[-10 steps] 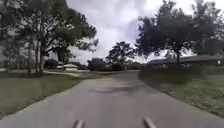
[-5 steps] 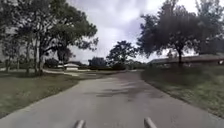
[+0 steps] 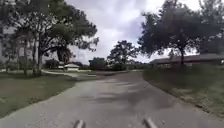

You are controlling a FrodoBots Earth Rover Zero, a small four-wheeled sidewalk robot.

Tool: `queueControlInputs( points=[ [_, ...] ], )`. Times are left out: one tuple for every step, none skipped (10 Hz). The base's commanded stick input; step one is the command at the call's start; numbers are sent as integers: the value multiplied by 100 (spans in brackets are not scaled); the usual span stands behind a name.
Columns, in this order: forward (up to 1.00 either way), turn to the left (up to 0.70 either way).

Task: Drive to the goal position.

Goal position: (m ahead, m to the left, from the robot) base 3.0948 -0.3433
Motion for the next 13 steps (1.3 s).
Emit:
queueControlInputs(
  points=[
    [70,0],
    [70,0],
    [70,0],
    [70,0],
    [70,0],
    [70,0],
    [70,0],
    [70,-4],
    [70,-9],
    [70,-14],
    [70,-19],
    [70,-19],
    [70,-13]
  ],
)
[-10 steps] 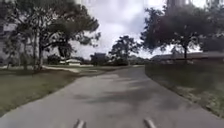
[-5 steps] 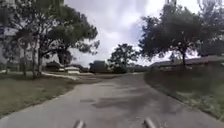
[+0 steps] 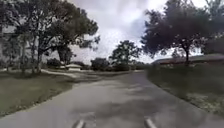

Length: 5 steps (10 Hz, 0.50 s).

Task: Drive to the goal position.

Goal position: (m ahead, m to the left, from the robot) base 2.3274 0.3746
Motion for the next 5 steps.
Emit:
queueControlInputs(
  points=[
    [70,-6],
    [70,0],
    [70,0],
    [70,0],
    [70,0]
  ],
)
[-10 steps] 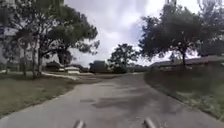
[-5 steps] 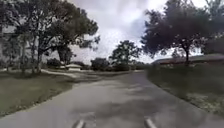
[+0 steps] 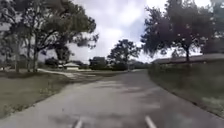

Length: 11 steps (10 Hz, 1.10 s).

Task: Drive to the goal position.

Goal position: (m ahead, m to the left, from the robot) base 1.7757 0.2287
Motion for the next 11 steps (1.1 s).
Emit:
queueControlInputs(
  points=[
    [70,0],
    [70,0],
    [70,0],
    [70,0],
    [70,0],
    [70,0],
    [70,-1],
    [70,-1],
    [70,-2],
    [70,-3],
    [70,-6]
  ],
)
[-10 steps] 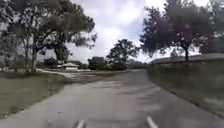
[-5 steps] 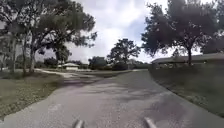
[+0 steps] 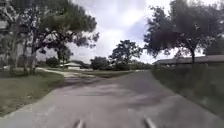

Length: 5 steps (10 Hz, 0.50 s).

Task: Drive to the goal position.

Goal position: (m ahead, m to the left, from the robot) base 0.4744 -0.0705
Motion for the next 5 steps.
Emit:
queueControlInputs(
  points=[
    [70,-9],
    [70,-12],
    [70,-18],
    [70,-25],
    [70,-32]
  ],
)
